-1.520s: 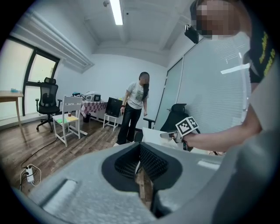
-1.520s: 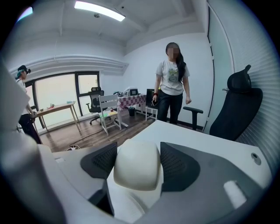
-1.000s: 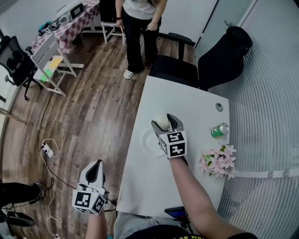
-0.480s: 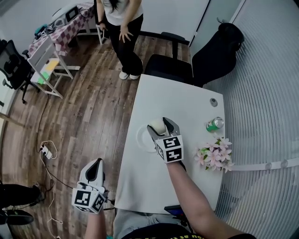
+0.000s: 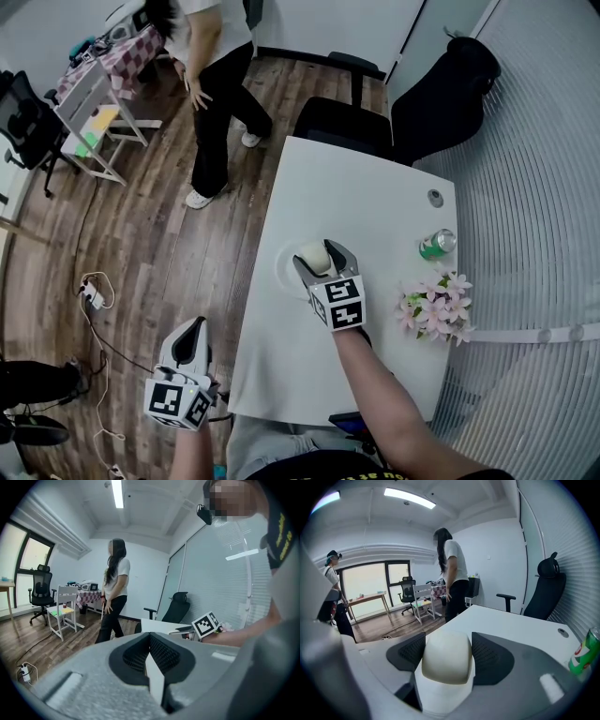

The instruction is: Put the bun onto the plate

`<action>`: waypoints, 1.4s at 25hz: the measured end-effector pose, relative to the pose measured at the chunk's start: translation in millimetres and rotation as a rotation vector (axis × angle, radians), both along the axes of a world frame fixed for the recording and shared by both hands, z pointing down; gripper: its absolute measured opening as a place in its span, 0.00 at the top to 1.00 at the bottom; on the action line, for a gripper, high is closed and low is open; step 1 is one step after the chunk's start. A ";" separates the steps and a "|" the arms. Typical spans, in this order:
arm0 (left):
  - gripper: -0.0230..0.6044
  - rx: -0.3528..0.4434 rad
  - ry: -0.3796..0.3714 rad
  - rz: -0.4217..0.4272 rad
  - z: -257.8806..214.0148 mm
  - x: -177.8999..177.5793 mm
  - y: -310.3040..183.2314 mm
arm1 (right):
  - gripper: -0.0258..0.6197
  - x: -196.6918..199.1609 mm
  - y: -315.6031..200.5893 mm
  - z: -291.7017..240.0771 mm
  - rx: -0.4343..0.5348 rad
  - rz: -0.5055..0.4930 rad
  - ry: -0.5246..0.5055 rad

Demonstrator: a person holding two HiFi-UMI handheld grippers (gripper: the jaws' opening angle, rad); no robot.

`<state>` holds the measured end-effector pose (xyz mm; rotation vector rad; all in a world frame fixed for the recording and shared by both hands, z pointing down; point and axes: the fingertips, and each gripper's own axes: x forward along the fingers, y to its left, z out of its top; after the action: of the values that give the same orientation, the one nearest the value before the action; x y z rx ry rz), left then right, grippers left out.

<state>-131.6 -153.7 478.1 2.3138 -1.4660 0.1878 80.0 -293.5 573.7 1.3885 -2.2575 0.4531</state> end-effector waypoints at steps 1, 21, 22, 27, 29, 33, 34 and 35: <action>0.96 -0.001 -0.001 0.000 1.4 -0.3 0.0 | 0.47 -0.6 -0.1 3.0 -0.003 -0.001 0.001; 0.96 -0.048 -0.011 -0.021 22.4 -6.3 5.8 | 0.47 -12.5 4.6 50.1 -0.066 -0.029 0.021; 0.96 -0.049 -0.013 -0.021 22.5 -6.2 5.9 | 0.47 -13.0 5.2 51.7 -0.069 -0.031 0.023; 0.96 -0.054 -0.012 -0.021 25.2 -5.0 7.8 | 0.47 -13.1 7.3 59.4 -0.082 -0.038 0.041; 0.96 -0.059 -0.012 -0.021 26.5 -5.1 8.8 | 0.47 -14.4 7.3 59.9 -0.084 -0.044 0.050; 0.96 -0.063 -0.008 -0.017 28.3 -4.0 9.6 | 0.46 -16.0 7.6 61.7 -0.094 -0.051 0.066; 0.96 -0.061 -0.008 -0.016 28.2 -3.4 9.6 | 0.46 -16.0 7.6 62.0 -0.094 -0.052 0.069; 0.96 -0.060 -0.007 -0.016 28.0 -3.0 9.5 | 0.46 -16.0 7.6 62.3 -0.094 -0.053 0.072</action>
<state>-134.5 -144.1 506.1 2.2558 -1.4617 0.2329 64.0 -285.8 636.1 1.2751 -2.1807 0.4771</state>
